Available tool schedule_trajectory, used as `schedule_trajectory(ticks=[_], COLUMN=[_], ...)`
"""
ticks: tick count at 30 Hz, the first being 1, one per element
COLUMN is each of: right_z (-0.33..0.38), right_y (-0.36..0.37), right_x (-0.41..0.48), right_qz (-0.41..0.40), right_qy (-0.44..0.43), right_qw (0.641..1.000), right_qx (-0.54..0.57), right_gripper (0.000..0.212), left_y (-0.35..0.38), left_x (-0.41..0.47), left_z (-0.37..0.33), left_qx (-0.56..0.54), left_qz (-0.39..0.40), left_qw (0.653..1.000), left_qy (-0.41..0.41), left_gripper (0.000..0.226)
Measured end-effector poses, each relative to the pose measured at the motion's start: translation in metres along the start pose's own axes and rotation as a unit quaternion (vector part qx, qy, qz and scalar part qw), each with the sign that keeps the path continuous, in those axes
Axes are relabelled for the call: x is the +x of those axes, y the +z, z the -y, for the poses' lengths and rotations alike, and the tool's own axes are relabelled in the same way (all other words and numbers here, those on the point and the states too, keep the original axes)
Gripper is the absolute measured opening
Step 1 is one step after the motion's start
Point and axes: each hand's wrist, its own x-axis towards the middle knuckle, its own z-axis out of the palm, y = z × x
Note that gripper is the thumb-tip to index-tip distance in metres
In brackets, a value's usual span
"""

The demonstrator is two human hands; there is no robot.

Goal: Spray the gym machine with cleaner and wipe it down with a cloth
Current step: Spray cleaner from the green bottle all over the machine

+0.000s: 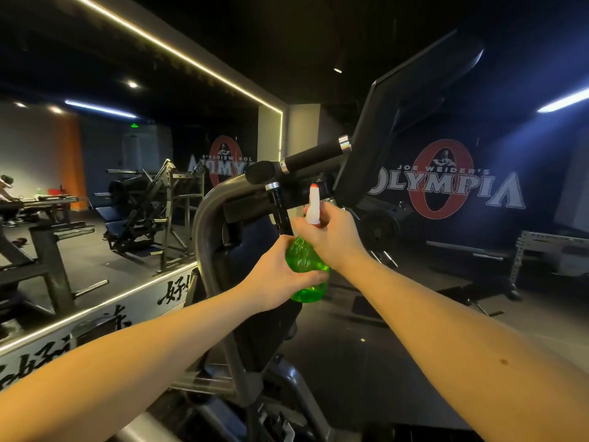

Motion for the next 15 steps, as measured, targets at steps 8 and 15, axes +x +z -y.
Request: schedule_trajectory(ticks=[8, 15], right_z=[-0.004, -0.018], right_y=[-0.04, -0.03], right_x=[-0.001, -0.001], right_qz=[-0.009, 0.066], right_qy=[-0.002, 0.055], right_qw=[1.0, 0.996], right_qx=[-0.03, 0.007], right_gripper=[0.025, 0.035], left_y=[0.03, 0.033], left_x=[0.014, 0.004], left_z=[-0.021, -0.01], left_qx=[-0.037, -0.04], left_qz=[0.043, 0.038], left_qw=[0.998, 0.998], left_qy=[0.021, -0.005], left_gripper=[0.078, 0.06])
